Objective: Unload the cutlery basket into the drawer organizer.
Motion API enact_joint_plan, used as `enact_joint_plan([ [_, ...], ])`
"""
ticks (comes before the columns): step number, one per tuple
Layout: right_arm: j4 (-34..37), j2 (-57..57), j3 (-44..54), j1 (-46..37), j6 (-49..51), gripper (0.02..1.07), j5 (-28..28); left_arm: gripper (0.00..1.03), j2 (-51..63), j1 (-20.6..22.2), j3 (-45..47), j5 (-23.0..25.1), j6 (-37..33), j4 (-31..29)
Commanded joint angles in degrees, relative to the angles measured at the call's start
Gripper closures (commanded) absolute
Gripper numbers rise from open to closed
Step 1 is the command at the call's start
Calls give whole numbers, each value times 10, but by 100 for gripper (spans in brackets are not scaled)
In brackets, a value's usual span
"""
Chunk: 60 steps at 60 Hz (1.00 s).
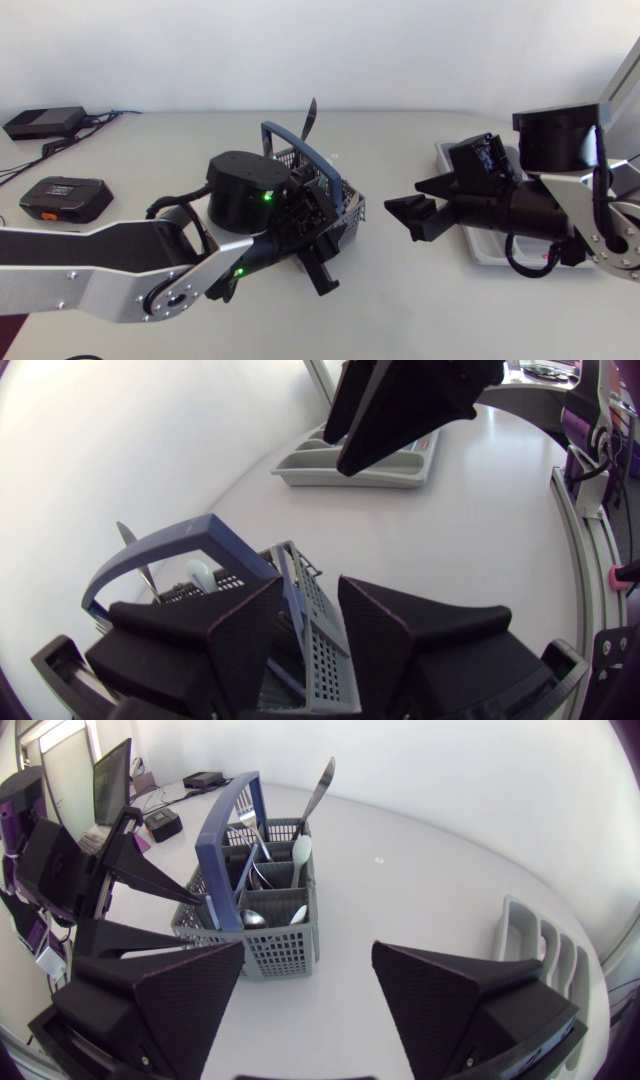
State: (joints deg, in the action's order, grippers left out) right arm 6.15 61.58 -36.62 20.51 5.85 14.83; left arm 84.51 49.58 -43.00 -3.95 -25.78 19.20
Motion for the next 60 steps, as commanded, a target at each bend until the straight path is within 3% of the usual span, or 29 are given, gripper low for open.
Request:
enact_joint_plan([
  [1, -4, 7, 12, 3, 6, 15, 1, 61, 8, 5, -7, -4, -9, 7],
  [43, -4, 6, 15, 3, 7, 15, 2, 61, 61, -2, -70, -21, -12, -5],
  [47, -4, 6, 15, 3, 7, 15, 1, 79, 61, -2, -71, -21, -11, -14],
  [56, -7, 6, 16, 3, 8, 15, 1, 97, 56, -5, -65, -18, -10, -21],
  [60, -9, 5, 16, 3, 8, 15, 1, 100, 51, -6, -61, -16, -9, -21],
])
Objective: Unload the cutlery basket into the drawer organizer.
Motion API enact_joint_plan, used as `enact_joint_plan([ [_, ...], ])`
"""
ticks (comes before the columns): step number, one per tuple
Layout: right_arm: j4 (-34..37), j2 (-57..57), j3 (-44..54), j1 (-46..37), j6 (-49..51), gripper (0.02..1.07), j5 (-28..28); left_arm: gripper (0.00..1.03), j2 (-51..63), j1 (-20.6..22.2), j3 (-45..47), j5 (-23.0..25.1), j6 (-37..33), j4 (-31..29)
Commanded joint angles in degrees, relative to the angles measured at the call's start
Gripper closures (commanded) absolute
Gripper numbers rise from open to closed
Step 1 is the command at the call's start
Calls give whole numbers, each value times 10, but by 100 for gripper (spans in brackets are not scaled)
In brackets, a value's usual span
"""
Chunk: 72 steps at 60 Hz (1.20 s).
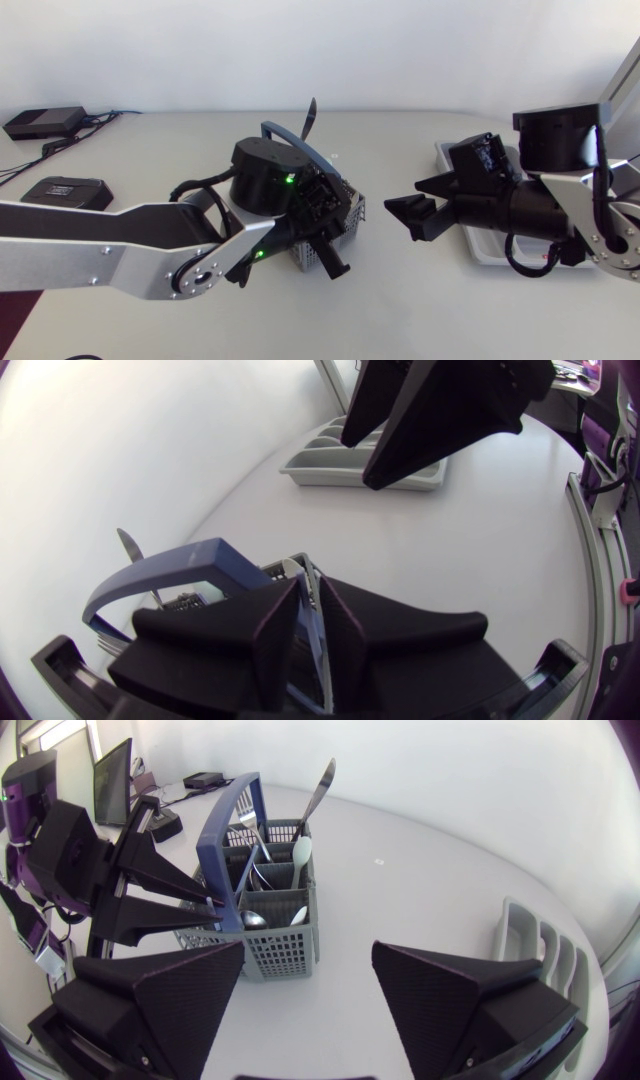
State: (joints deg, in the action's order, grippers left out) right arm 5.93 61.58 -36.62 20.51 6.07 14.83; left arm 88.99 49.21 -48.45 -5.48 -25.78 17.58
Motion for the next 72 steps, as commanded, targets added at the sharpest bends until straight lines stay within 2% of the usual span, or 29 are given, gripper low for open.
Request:
enact_joint_plan([
  [1, -7, 5, 16, 4, 6, 15, 2, 100, 4, -3, -6, 1, -8, -4],
  [24, -8, 8, 20, 8, 7, 15, 0, 100, -129, -27, 51, 33, 28, -7],
  [33, -9, 12, 19, 17, 6, 15, -2, 100, -159, -61, 54, 93, 67, -5],
  [46, -11, 13, 19, 23, 4, 15, -5, 100, -167, -76, 22, 116, 87, -15],
  [67, -5, -16, -6, 40, 10, 15, 8, 100, -209, -78, -77, 131, 162, -86],
  [72, -3, -16, -16, 44, 9, 15, 20, 100, -213, -86, -97, 148, 187, -102],
])
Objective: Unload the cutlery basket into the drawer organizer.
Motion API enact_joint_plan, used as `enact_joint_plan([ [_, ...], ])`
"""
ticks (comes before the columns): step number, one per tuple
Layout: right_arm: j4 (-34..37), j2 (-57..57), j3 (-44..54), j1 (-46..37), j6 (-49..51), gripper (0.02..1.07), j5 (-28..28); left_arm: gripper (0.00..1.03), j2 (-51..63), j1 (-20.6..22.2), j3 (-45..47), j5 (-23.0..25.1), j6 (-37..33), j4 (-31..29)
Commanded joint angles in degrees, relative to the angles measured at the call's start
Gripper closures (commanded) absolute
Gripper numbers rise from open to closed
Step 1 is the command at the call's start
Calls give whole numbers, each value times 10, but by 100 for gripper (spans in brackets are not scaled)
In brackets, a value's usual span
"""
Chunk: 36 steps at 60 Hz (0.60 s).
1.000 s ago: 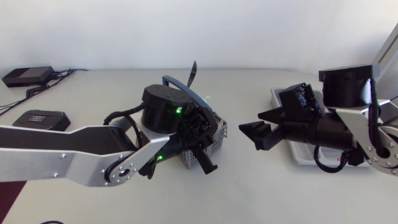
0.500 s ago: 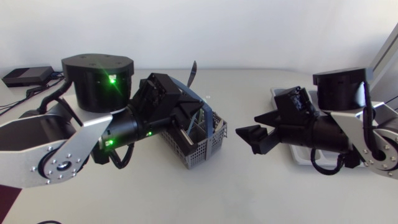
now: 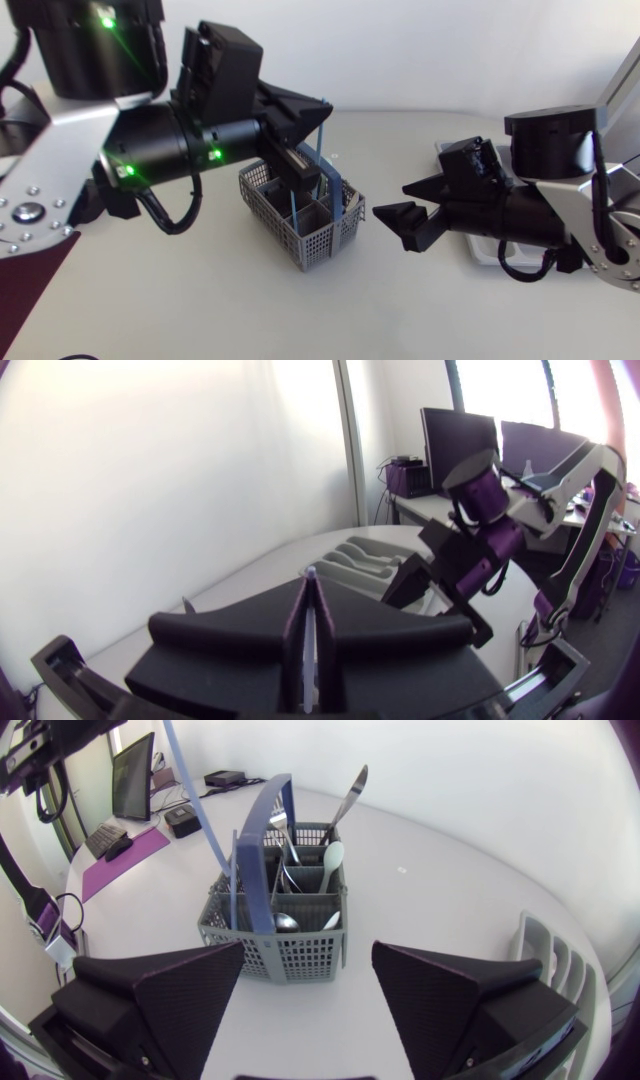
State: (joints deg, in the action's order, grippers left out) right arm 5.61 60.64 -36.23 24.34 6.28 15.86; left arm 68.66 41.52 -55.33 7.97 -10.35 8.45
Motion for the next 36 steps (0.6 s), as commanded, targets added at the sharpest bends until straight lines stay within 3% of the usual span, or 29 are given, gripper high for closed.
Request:
enact_joint_plan([
  [1, 1, -6, -23, 6, 6, 15, 14, 100, -9, -14, -34, 24, 42, -15],
  [9, 2, -1, -47, 14, -7, 15, 50, 100, 14, -53, -67, 112, 116, -48],
  [20, 11, 9, -89, 51, -14, 15, 57, 100, 61, -99, -101, 235, 184, -82],
  [36, 12, 57, -127, 86, -25, 16, 57, 100, 83, -104, -109, 264, 209, -98],
])
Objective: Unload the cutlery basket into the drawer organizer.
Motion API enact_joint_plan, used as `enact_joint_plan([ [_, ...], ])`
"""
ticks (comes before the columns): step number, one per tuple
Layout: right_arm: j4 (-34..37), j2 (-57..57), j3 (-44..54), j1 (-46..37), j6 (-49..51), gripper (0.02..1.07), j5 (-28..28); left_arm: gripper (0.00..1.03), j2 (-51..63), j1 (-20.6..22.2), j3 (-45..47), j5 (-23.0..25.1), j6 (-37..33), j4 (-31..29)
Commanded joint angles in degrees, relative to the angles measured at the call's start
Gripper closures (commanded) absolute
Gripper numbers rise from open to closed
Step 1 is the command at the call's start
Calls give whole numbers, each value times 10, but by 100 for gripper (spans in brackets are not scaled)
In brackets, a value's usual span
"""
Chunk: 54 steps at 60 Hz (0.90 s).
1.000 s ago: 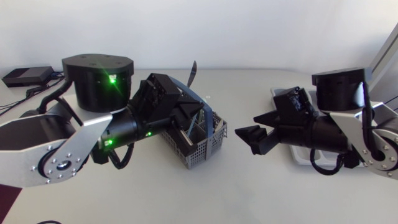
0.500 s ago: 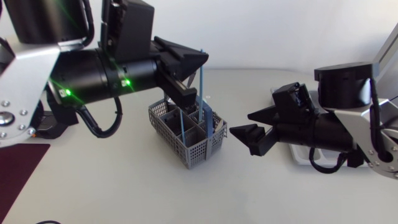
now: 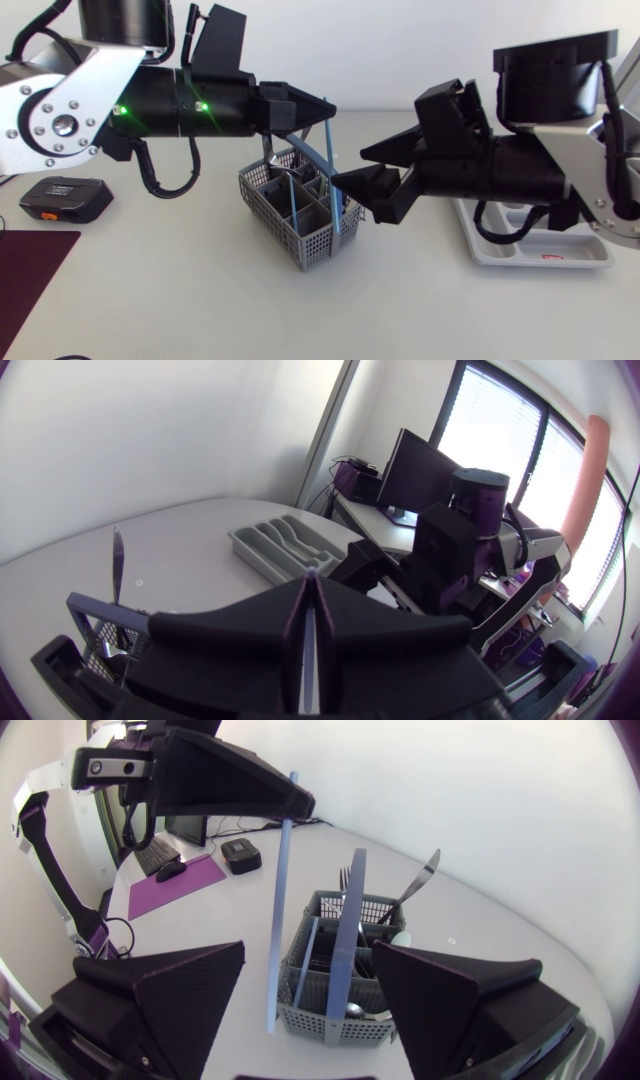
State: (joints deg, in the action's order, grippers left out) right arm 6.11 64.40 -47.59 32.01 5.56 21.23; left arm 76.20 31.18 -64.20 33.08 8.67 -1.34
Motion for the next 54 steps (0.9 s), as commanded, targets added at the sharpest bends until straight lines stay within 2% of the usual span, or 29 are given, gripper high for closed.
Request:
enact_joint_plan([
  [1, 7, 20, -14, 11, -19, 16, 3, 100, 9, -2, -21, 15, 20, 0],
  [8, 7, 38, -15, 24, -19, 18, -4, 100, 15, -5, -22, 34, 34, 0],
  [25, 3, 52, -12, 32, -20, 73, -4, 100, 18, -7, -20, 37, 36, 0],
  [29, 3, 48, -9, 32, -18, 91, 0, 100, 18, -9, -19, 37, 36, 0],
  [36, 2, 41, 0, 35, -17, 94, 5, 100, 16, -15, -16, 42, 36, 0],
  [47, 7, 25, 9, 50, -13, 97, 7, 75, 14, -20, -16, 42, 36, 0],
  [52, 16, 22, 15, 53, -12, 98, 18, 53, 12, -22, -22, 41, 40, -1],
  [54, 19, 21, 18, 53, -9, 98, 19, 40, 12, -26, -29, 41, 49, -1],
])
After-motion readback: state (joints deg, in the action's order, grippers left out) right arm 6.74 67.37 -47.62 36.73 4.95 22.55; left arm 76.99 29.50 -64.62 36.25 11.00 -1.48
